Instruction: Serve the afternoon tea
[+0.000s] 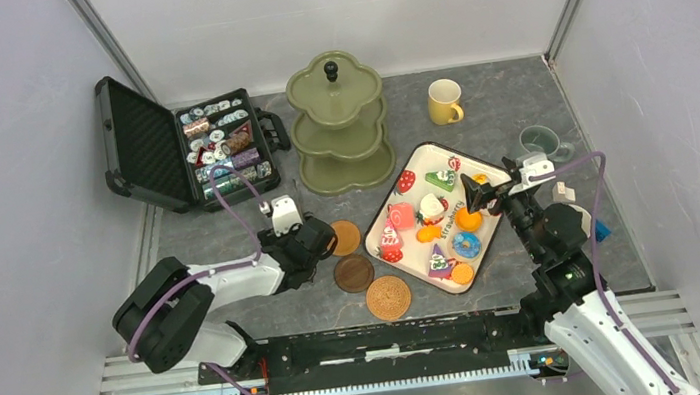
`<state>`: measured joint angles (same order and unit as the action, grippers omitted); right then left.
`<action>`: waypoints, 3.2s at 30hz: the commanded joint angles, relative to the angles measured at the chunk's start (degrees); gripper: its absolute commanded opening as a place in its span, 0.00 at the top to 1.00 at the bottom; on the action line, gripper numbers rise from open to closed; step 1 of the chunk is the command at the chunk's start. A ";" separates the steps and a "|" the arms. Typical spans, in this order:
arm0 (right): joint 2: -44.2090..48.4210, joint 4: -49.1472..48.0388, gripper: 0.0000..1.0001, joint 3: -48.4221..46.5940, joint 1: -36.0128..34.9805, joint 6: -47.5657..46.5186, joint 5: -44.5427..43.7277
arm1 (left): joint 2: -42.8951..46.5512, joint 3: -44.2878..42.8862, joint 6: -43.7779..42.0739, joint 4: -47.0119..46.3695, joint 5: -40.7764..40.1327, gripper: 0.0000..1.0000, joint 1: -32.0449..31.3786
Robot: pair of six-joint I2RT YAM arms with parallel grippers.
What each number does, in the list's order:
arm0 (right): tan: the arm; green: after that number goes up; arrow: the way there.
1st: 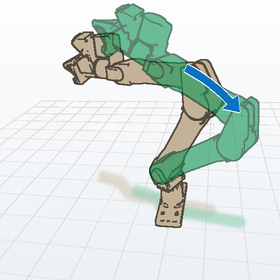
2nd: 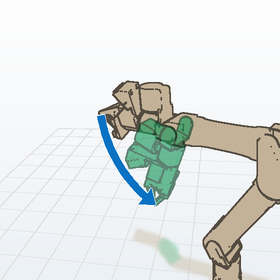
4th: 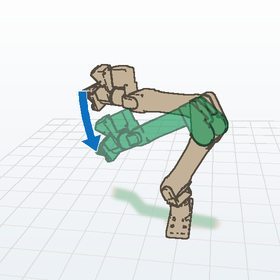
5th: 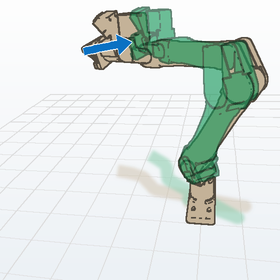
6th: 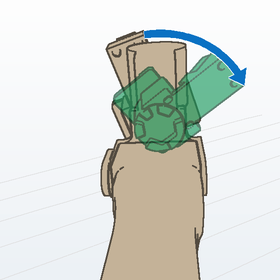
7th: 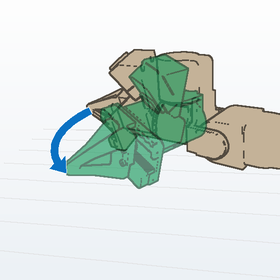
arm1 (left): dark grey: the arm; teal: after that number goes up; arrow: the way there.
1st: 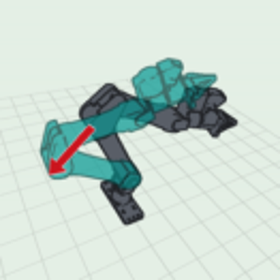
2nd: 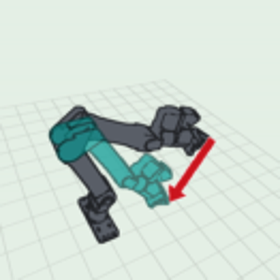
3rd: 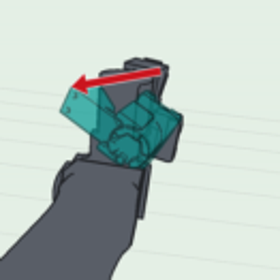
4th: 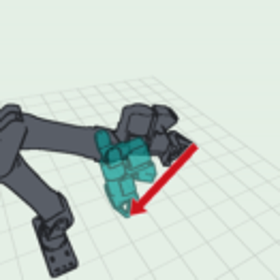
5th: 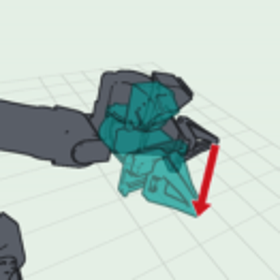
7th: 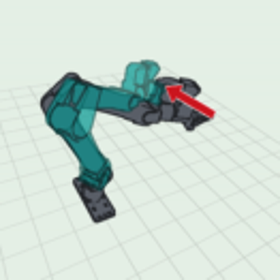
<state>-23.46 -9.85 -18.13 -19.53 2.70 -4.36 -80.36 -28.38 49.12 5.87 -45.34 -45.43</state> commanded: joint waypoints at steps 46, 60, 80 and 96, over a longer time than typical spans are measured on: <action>1.52 -5.15 0.02 2.83 -1.65 1.02 -0.84 | 26.13 -34.06 -18.28 46.89 32.58 0.36 -1.50; -3.42 -4.73 0.02 1.86 -1.68 1.41 -0.60 | 9.81 -39.58 -19.23 34.33 52.27 0.38 -2.46; -1.64 -4.53 0.02 2.12 -1.67 1.62 -1.49 | -1.15 -43.59 -26.88 35.09 51.74 0.42 -5.19; -1.79 -5.00 0.02 2.35 -1.65 1.79 -1.13 | -6.07 -43.29 -26.71 30.52 53.82 0.43 -5.18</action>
<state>-25.39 -12.82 -15.70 -20.91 3.86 -5.06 -85.91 -69.76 25.08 39.97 6.59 -50.35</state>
